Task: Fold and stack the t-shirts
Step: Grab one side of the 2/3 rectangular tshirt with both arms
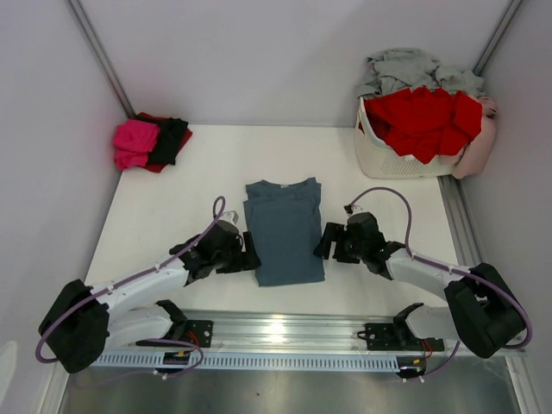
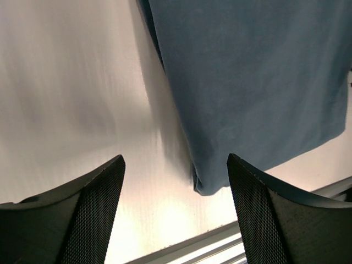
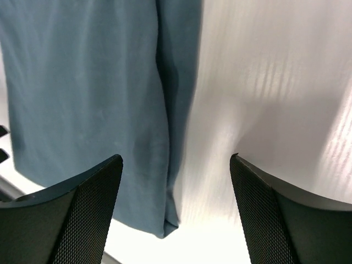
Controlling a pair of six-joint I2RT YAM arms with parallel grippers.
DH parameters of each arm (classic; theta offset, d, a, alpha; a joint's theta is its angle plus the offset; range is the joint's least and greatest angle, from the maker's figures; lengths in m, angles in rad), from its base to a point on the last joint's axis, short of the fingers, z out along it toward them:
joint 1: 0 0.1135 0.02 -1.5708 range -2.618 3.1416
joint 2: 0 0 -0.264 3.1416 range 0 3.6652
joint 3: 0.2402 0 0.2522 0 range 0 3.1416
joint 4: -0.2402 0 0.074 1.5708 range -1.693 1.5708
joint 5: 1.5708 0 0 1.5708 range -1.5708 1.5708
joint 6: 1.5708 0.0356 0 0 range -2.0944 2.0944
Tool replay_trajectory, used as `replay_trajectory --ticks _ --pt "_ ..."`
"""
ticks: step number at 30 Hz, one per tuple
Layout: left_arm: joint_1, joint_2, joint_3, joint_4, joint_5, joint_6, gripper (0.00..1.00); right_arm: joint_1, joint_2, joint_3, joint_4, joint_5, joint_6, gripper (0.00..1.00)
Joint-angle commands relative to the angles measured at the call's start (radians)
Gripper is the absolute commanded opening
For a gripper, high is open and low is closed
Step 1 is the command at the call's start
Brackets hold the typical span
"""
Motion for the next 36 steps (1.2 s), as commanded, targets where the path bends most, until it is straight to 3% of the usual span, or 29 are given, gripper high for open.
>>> replay_trajectory --ticks 1,10,17,22,25,28,29,31,36 --pt "-0.014 -0.062 -0.062 0.136 0.034 -0.056 0.79 0.003 -0.021 -0.038 0.078 -0.061 0.046 0.82" --pt "-0.034 -0.044 -0.144 0.282 0.132 -0.111 0.80 0.003 -0.031 -0.168 0.187 -0.150 0.158 0.79" --pt "-0.038 0.020 -0.255 0.573 0.324 -0.131 0.81 0.003 0.005 -0.233 0.325 -0.257 0.236 0.75" --pt "-0.061 0.201 -0.257 0.696 0.403 -0.151 0.77 0.005 0.129 -0.233 0.431 -0.321 0.259 0.59" --pt "-0.068 0.261 -0.245 0.727 0.444 -0.144 0.65 0.008 0.174 -0.234 0.472 -0.344 0.278 0.37" --pt "-0.069 0.246 -0.226 0.669 0.443 -0.130 0.55 0.012 0.160 -0.217 0.439 -0.340 0.268 0.10" --pt "-0.069 0.232 -0.210 0.635 0.432 -0.115 0.46 0.014 0.147 -0.198 0.372 -0.328 0.259 0.01" --pt "-0.069 0.171 -0.188 0.503 0.392 -0.085 0.40 0.015 0.105 -0.173 0.289 -0.299 0.224 0.00" --pt "-0.069 0.012 -0.116 0.097 0.280 -0.044 0.40 0.015 -0.076 -0.060 -0.088 -0.234 0.140 0.00"
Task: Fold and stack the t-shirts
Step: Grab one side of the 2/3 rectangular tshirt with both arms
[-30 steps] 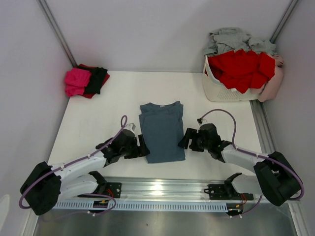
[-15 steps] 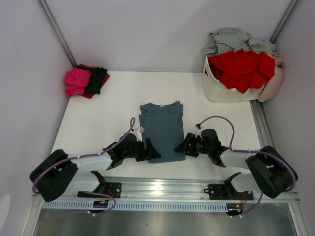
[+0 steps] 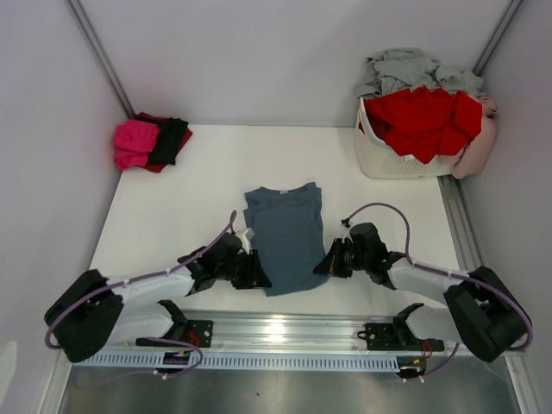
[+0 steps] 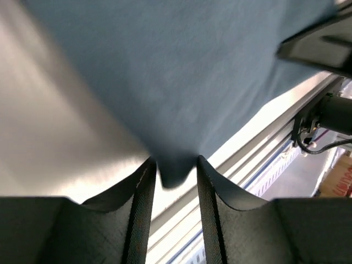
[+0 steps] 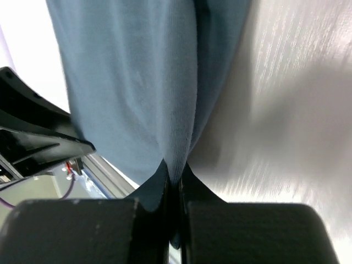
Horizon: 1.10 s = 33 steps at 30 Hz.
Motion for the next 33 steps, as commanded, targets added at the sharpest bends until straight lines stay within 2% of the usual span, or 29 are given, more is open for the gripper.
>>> replay_trajectory --ticks 1,4,7,12,14,15,18,19,20,24,29,32,33 --pt "-0.008 -0.126 0.110 -0.425 -0.124 0.066 0.40 0.005 -0.108 0.097 -0.340 0.055 -0.087 0.00" --pt "-0.008 -0.175 0.167 -0.526 -0.135 0.097 0.39 0.005 -0.146 0.163 -0.436 0.044 -0.112 0.00" --pt "-0.007 -0.225 0.212 -0.564 -0.140 0.108 0.39 0.005 -0.117 0.219 -0.505 0.027 -0.130 0.00" --pt "-0.007 -0.147 0.296 -0.577 -0.149 0.138 0.39 0.003 -0.029 0.262 -0.477 -0.004 -0.149 0.00" --pt "-0.007 -0.128 0.298 -0.551 -0.133 0.147 0.44 0.003 0.002 0.272 -0.459 -0.020 -0.156 0.00" --pt "-0.007 -0.111 0.289 -0.500 -0.117 0.155 0.48 0.003 0.016 0.275 -0.454 -0.026 -0.159 0.00" --pt "-0.004 -0.097 0.260 -0.433 -0.077 0.163 0.73 0.003 0.061 0.285 -0.431 -0.051 -0.164 0.00" --pt "0.003 -0.094 0.225 -0.370 -0.050 0.167 0.95 0.003 0.077 0.286 -0.421 -0.057 -0.165 0.00" --pt "0.009 -0.094 0.217 -0.348 -0.033 0.166 0.99 0.005 0.084 0.291 -0.419 -0.059 -0.167 0.00" --pt "0.009 -0.058 0.154 -0.267 -0.017 0.111 0.99 0.003 0.120 0.289 -0.413 -0.069 -0.176 0.00" --pt "0.009 0.068 0.077 -0.097 -0.007 0.071 0.98 0.005 0.156 0.292 -0.407 -0.086 -0.184 0.00" --pt "0.006 0.163 0.043 0.060 0.033 0.029 0.92 0.003 0.168 0.286 -0.405 -0.094 -0.187 0.00" --pt "0.004 0.191 0.043 0.090 0.047 0.013 0.85 0.003 0.176 0.285 -0.404 -0.094 -0.187 0.00"
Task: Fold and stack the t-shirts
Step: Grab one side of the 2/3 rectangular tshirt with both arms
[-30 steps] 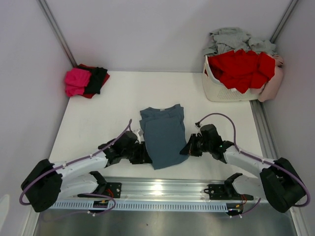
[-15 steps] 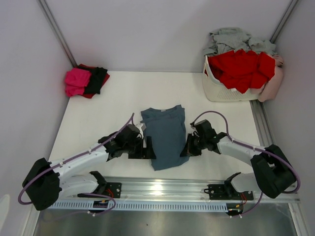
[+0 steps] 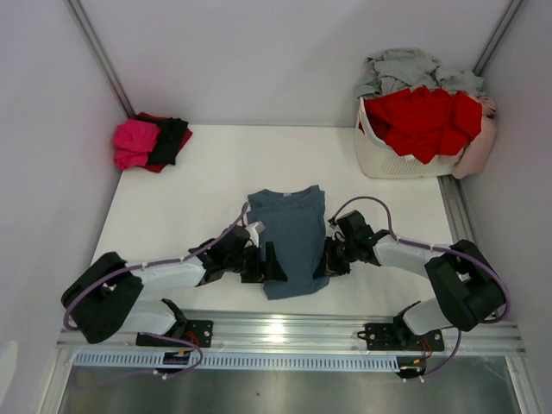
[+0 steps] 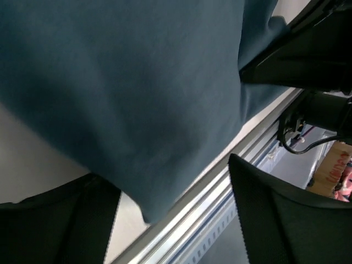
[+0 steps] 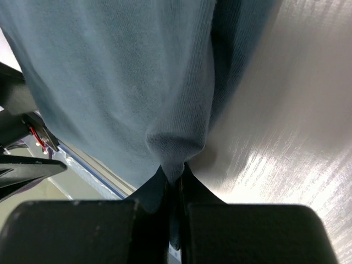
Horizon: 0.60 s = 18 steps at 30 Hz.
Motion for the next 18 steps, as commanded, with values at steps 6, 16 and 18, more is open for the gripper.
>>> replay_trajectory --ticks 6,16,18 --pt "-0.052 0.257 -0.028 0.288 0.117 -0.083 0.46 0.002 0.037 -0.004 0.023 -0.041 -0.015 0.00" --pt "-0.062 -0.009 0.044 -0.216 -0.025 0.019 0.02 -0.009 0.027 0.053 -0.012 -0.024 -0.014 0.00" --pt "-0.060 -0.037 0.107 -0.333 -0.052 0.047 0.04 -0.023 0.029 0.088 -0.038 -0.038 -0.009 0.00"
